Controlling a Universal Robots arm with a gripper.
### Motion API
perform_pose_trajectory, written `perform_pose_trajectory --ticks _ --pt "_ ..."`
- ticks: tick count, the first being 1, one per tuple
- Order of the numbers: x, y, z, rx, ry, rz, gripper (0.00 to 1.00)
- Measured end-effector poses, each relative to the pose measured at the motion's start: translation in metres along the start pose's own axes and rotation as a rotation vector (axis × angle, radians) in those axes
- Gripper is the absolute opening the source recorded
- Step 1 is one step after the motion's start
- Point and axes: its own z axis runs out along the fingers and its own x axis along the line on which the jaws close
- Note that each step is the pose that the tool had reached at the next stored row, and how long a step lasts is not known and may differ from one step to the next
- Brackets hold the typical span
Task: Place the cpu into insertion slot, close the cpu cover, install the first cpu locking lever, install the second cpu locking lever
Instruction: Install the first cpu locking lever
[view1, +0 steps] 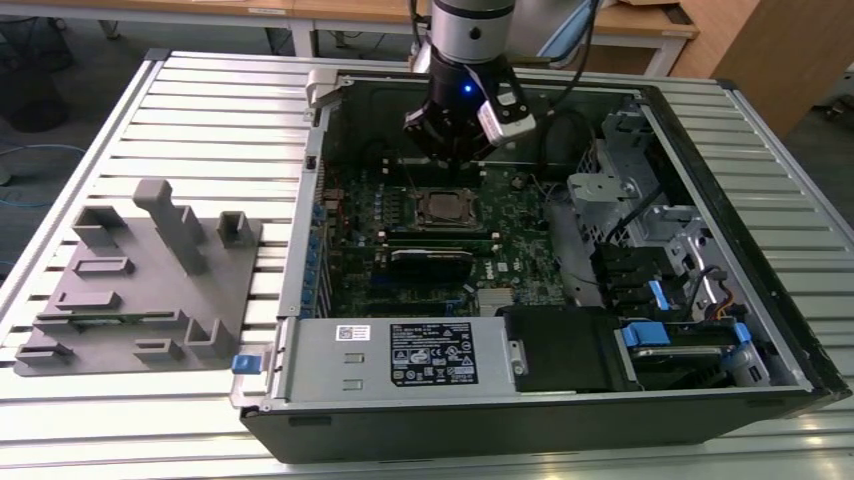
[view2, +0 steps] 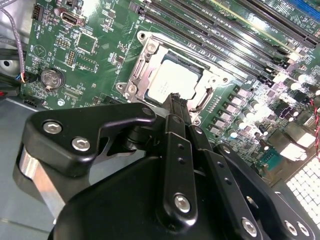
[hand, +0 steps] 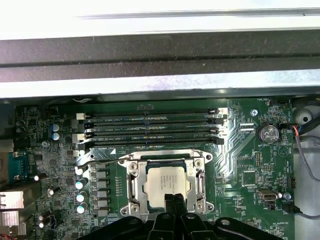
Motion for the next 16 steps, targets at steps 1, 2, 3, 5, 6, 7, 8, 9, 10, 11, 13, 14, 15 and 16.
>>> perform_pose_trajectory --ticks 1,2,3,5,6,7,8,9,10,11,13,14,15,16 --pt "0.0000 0.0000 -0.0005 0.0000 0.0000 0.000 0.11" --pt "0.0000 0.0000 -0.0005 0.0000 0.0000 0.000 0.11" --pt "0.0000 0.0000 -0.0005 0.0000 0.0000 0.000 0.11" --pt "0.0000 0.0000 -0.0005 0.0000 0.0000 0.000 0.11" --pt "0.0000 0.0000 -0.0005 0.0001 0.0000 0.000 0.11" --pt "0.0000 0.0000 -0.0005 0.0000 0.0000 0.000 0.11" --pt "0.0000 0.0000 -0.0006 0.0000 0.0000 0.000 0.11" --pt "0.0000 -0.0001 -0.0010 0.0005 0.0003 0.000 0.11" --pt "0.0000 -0.0001 -0.0016 0.0005 0.0003 0.000 0.11" --pt "-0.0001 0.0000 -0.0021 0.0002 0.0001 0.000 0.11" --pt "-0.0001 -0.0001 -0.0039 0.0001 0.0001 0.000 0.11" --pt "-0.0002 -0.0001 -0.0052 0.0001 0.0000 0.000 0.11" --pt "-0.0003 -0.0001 -0.0068 0.0001 0.0001 0.000 0.11" --pt "-0.0003 -0.0001 -0.0083 0.0000 0.0000 0.000 0.11"
